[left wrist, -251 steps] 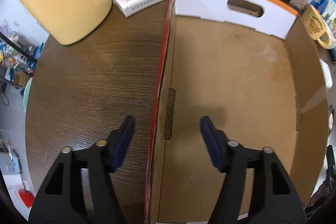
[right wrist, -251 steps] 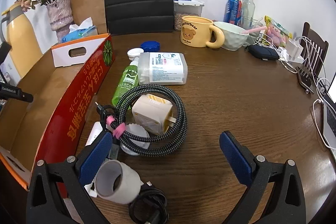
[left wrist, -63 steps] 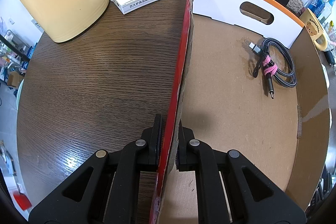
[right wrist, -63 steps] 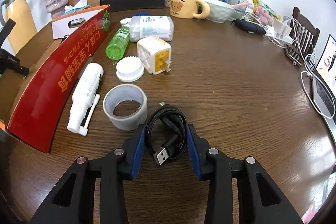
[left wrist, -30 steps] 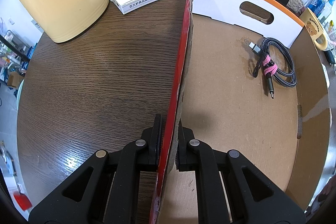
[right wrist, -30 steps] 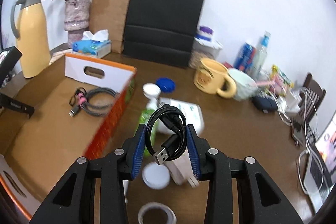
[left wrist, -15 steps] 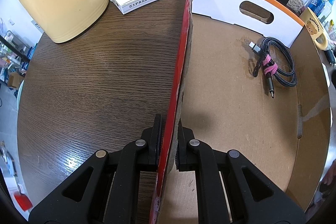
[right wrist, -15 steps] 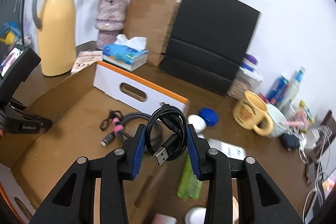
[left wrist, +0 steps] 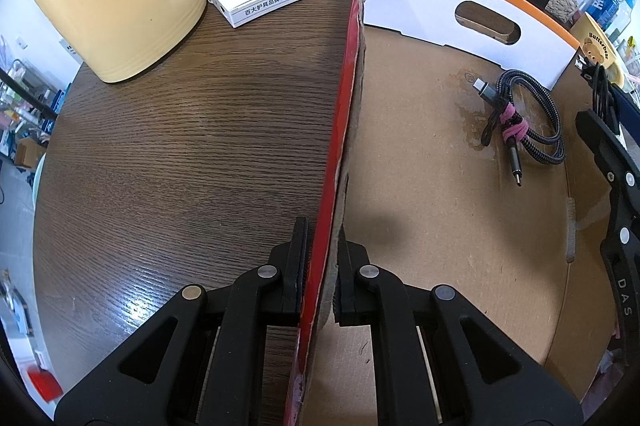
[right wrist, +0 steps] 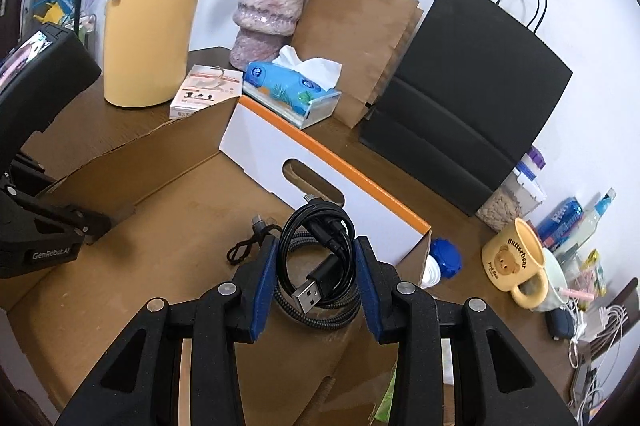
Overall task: Organize rigid objects
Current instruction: 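Carry the USB cable into the orange box and open the right gripper, then withdraw the right gripper from the box toward the clear tape roll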
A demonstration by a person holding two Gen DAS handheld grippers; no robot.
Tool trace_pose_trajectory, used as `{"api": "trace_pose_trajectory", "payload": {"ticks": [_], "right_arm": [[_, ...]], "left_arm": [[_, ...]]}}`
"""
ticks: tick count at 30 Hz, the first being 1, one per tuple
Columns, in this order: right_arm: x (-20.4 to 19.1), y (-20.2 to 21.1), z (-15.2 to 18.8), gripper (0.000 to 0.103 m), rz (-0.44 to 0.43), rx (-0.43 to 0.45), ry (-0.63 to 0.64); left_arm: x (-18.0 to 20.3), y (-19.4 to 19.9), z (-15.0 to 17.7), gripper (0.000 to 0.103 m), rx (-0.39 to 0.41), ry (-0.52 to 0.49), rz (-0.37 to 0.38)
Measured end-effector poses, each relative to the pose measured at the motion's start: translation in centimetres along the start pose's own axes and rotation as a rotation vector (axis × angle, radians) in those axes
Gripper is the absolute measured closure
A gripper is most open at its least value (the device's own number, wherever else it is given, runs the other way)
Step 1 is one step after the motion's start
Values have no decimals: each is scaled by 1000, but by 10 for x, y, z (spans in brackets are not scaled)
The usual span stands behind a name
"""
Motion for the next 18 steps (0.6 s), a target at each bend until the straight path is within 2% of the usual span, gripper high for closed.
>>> {"api": "trace_pose_trajectory", "payload": {"ticks": [11,12,14,15,16,18], "right_arm": [[5,0,1,60,15,-10,-29],[6,-1,1,56,18,-16,-36],[9,0,2,37,26,-21,-56],[11,2,2,23,25,-14,-66],[11,5,2,17,19,-4,-72],[10,5,2,17,23,-5,-67]], "left_arm": [[0,0,0,97,0,0,0],[0,0,0,98,0,0,0],[0,0,0,98,-1,0,0],[1,0,0,98,-1,0,0],[1,0,0,98,0,-1,-1],[1,0,1,98,0,0,0]]}}
Point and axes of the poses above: each gripper's, at about its wrist camera, not at the fingertips, and y roughly against the way its jaws point, x to its right, z to its underside, the point moved 6 cm from there along -y, roughly the way its jaws point, and after that the axes turned 8 degrees about -z, right-handed, at the moved point
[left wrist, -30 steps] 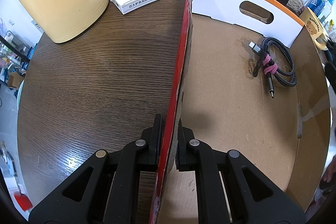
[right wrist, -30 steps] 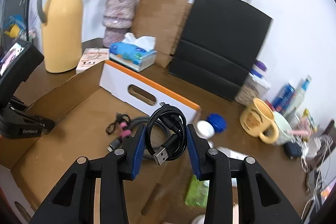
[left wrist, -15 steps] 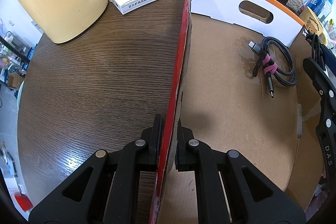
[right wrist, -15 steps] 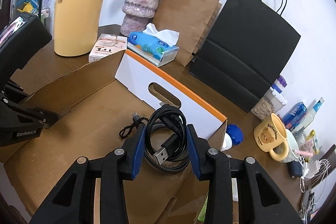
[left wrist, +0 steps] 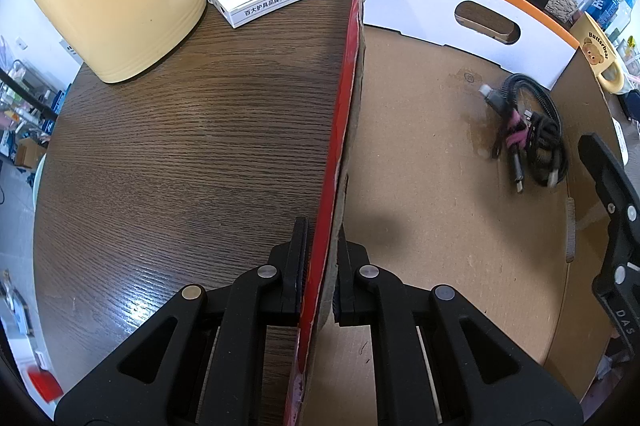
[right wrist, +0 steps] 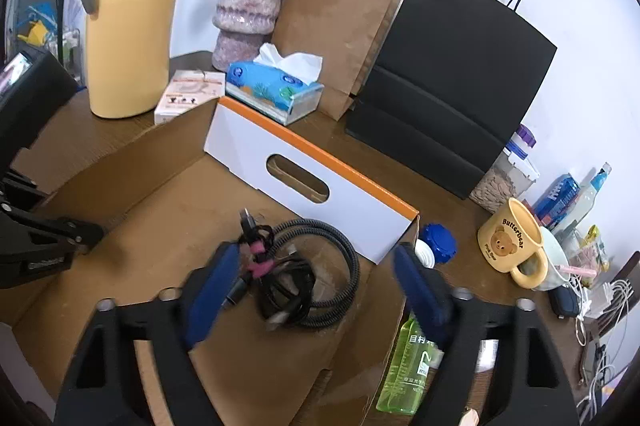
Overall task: Organize rigid objects
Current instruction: 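Withdraw the right gripper from the box toward the clear tape roll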
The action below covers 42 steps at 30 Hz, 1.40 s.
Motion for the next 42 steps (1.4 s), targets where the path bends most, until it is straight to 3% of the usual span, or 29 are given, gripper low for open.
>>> {"api": "trace_pose_trajectory", "payload": {"ticks": [30,42], "right_arm": [[6,5,2,17,16,13,-32],[21,37,8,17,40,59,-92]], "left_arm": [[1,0,0,97,-1,-3,6],[-1,-2,-1,97,-3,-1,10]]}}
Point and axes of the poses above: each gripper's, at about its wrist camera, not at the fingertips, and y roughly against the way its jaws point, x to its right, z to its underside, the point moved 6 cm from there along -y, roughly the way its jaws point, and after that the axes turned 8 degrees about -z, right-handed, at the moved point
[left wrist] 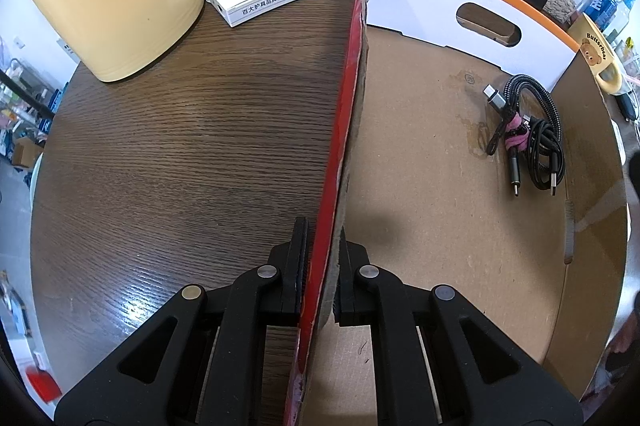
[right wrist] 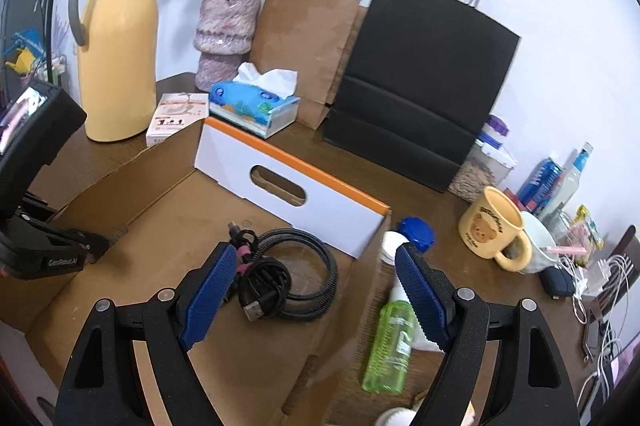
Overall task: Organize rigid objects
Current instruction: 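Withdraw the right gripper from the box toward the clear tape roll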
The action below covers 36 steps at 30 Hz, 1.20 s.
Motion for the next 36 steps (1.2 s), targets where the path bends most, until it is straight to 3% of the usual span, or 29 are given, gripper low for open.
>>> {"api": "trace_pose_trajectory", "payload": {"ticks": [16,18,19,20,24,36], "right_arm": [[57,75,65,16,83,-9,-140],[64,84,76,12,94,-13,-164],[68,88,82,2,96,-18,-177],[70,90,87,0,96,-23,-188],[80,100,114,0,103,-63,-234],[78,87,188,0,12,-201,-365]], "left_arm": [[-1,-1,-1,97,-1,2,1],[-1,-1,-1,97,0,2,1],[-1,-1,-1,97,0,2,1],[-1,-1,-1,97,-1,3,2],[-1,-1,-1,97,-1,3,2],[-1,-1,0,97,1,1,-2]]}}
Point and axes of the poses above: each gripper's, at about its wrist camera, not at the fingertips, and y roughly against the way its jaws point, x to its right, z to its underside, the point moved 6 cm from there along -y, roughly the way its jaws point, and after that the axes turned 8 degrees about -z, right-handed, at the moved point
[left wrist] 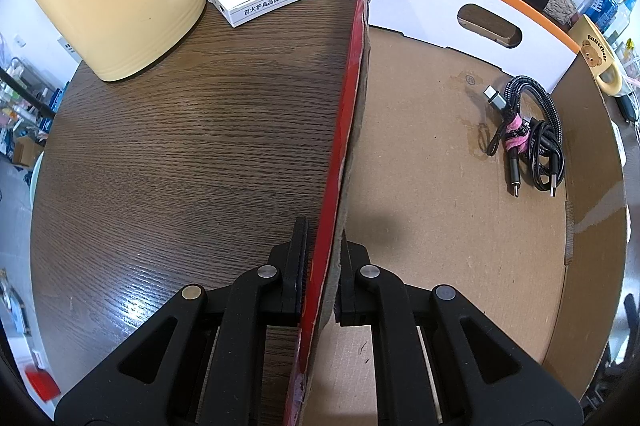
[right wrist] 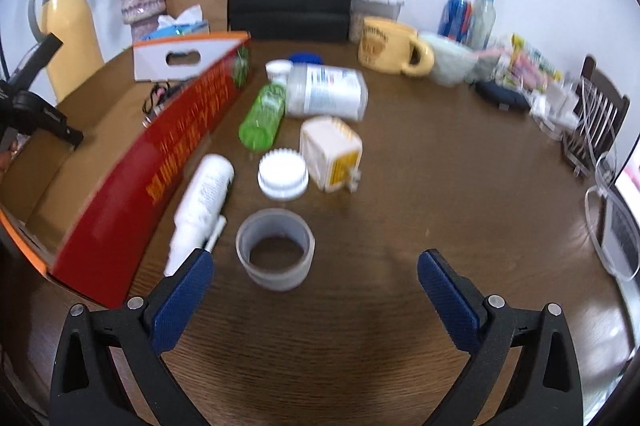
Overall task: Organize rigid objects
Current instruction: 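Withdraw the right gripper from the box toward the clear tape roll, then grasp the clear tape roll with the right gripper and lift it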
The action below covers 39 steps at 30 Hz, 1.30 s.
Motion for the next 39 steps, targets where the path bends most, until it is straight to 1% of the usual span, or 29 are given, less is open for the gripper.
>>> {"api": "trace_pose_trajectory", "payload": {"ticks": [6,9,11,21,29,30,31,32,33,34,39], "right_arm": [[3,-21,3,0,-29,-34,-36],[3,-34,5,0,-20,-72,-37],[4,-35,2,0,-29,-66,-40],[10,-46,-10,0,-8,-69,-57],[13,-48,-12,0,7,-63,-76],[13,-47,-12,3,7,-60,-76],[11,-43,-13,18,5,-41,-69],[10,-41,-13,27,5,-28,-65],[8,-40,-14,47,5,-17,-63],[7,-38,-15,55,-1,-7,-65],[8,-35,-15,55,-3,10,-80]], "left_arm": [[0,1,0,97,0,0,0],[0,1,0,97,0,0,0],[0,1,0,97,0,-1,-1],[0,1,0,97,1,-1,-1],[0,1,0,97,0,-2,-1],[0,1,0,97,0,-1,-1],[0,1,0,97,0,-1,-1],[0,1,0,97,0,-2,-1],[0,1,0,97,0,-1,-1],[0,1,0,97,0,-1,0],[0,1,0,97,0,-2,-1]]}}
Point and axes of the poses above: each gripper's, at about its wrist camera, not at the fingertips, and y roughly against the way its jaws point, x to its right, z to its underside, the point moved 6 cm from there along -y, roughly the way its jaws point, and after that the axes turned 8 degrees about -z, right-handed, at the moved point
